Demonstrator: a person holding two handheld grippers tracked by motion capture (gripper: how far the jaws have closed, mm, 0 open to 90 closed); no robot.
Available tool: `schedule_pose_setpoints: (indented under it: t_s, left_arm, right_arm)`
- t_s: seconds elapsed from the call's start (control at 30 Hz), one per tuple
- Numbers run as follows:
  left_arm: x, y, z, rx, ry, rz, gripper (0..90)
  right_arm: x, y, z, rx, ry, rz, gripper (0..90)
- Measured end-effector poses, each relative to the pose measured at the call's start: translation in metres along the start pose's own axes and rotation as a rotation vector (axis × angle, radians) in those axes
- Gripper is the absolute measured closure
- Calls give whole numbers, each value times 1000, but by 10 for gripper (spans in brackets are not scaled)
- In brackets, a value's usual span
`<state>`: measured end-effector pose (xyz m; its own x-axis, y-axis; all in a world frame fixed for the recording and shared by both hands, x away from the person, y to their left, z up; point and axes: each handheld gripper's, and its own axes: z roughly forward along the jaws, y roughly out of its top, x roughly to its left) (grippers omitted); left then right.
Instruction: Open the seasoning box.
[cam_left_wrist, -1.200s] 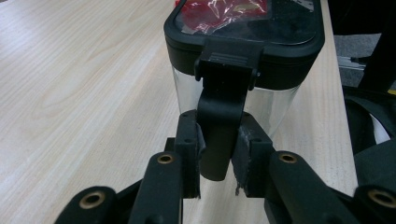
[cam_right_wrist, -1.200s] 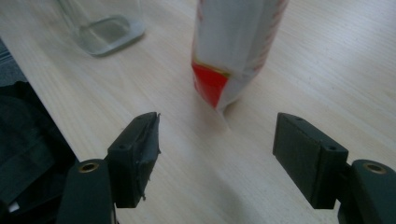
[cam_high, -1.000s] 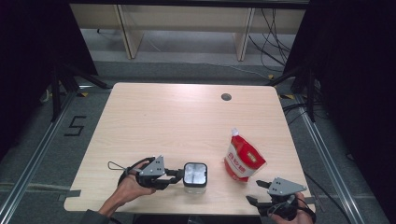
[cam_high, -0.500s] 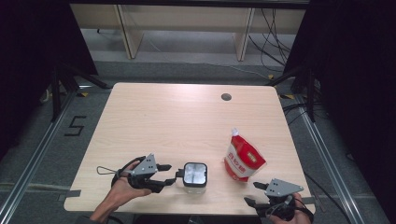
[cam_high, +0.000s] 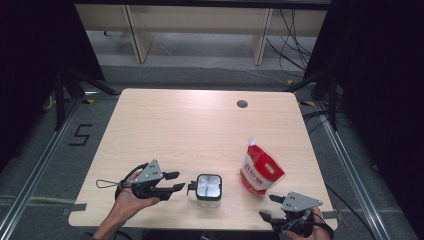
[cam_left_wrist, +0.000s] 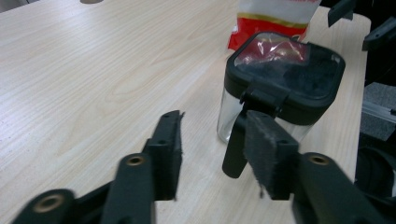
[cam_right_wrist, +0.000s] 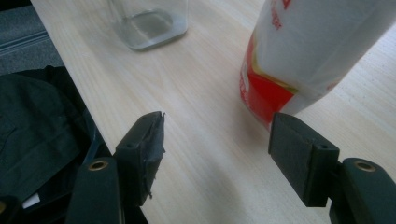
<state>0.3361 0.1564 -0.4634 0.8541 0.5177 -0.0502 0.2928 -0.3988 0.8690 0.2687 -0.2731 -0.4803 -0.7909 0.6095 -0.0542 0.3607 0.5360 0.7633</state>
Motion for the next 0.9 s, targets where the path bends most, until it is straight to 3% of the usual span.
schedule_pose_setpoints:
  t_s: [0.13,0.17,0.23,0.33,0.43,0.5,0.53,0.57,0.6,0.63,0.7,0.9]
  left_arm:
    - [-4,5,0,-10,-14,-18,726]
    - [-7,9,0,-14,-7,-3,726]
    - [-11,16,0,-10,-5,21,831]
    - [-16,22,4,-14,10,24,883]
    - [-18,24,8,-19,9,22,890]
    - [-21,25,13,-10,2,41,891]
    - [-22,25,16,-15,-2,29,891]
    - [-22,26,16,-3,3,49,891]
    - [-23,25,18,-7,-2,27,891]
    - [-22,26,18,3,5,52,891]
    - [-22,24,19,-3,1,28,891]
    - [-21,22,16,-7,-8,32,891]
  right_arm:
    - [2,1,0,-2,6,-6,365]
    - [2,1,0,-5,1,-10,368]
    - [1,2,1,-25,1,-20,376]
    - [2,1,1,-18,-7,-12,378]
    - [5,3,1,-23,-3,-23,378]
    - [7,4,1,-21,-4,-26,379]
    - [7,4,2,-19,-4,-29,378]
    - [8,4,2,-18,1,-30,378]
    - [8,4,2,-14,-2,-26,377]
    - [9,4,3,-13,-2,-24,376]
    - [9,4,3,-13,-2,-21,376]
    - [9,5,3,-25,-3,-31,371]
